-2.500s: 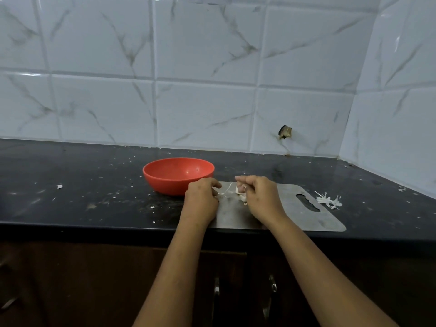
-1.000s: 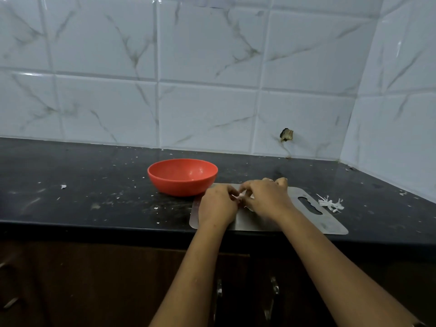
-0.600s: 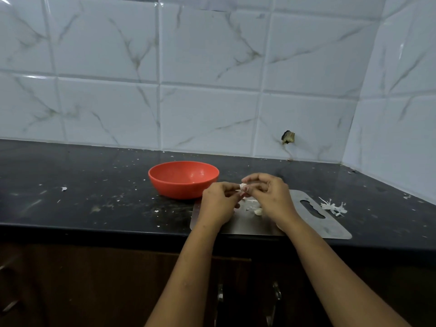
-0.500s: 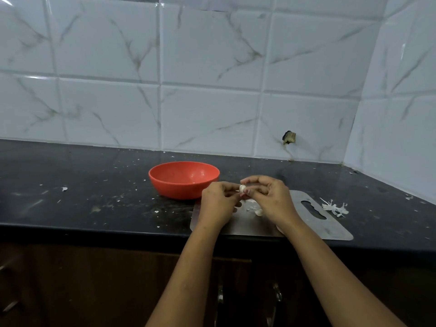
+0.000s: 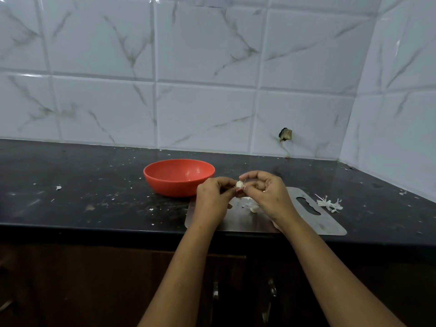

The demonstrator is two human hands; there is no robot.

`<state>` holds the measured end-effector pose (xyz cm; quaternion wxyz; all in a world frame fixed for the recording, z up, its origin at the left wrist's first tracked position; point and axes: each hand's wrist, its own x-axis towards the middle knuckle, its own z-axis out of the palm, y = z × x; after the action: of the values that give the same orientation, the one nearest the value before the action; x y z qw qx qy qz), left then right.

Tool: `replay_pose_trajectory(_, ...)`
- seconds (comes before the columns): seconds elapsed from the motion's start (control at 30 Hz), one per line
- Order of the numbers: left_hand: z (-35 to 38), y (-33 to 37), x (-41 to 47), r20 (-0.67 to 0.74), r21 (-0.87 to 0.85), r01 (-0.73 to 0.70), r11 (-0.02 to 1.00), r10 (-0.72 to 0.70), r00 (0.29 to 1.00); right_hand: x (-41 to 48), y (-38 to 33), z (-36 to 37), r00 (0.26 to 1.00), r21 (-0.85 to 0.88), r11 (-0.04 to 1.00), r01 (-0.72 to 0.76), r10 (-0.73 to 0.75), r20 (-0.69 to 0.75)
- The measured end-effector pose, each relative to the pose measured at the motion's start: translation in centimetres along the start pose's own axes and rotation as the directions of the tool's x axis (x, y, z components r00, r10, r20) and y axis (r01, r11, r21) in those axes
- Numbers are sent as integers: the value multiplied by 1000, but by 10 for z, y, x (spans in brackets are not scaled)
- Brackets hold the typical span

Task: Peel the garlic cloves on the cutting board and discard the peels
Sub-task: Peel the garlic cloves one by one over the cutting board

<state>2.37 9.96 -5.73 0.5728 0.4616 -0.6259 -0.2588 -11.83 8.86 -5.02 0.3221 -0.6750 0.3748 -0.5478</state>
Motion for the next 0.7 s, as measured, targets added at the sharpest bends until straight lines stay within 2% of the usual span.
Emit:
replay_pose_trajectory(0.3,1,2,-2,78,-18,-46,999,47,996,1,-1,-2,1000,33,999,29,-29,-11)
replay_pose_trajectory(0.53,2,-2,0,-21,-34,6,999,-6,1000,2,3,3,999,-17,999,-31,31,-12)
replay_pose_trajectory(0.7,4,-5,3,-78,30,26,999,-24,997,3,1,3,998,112,992,-65,65,2)
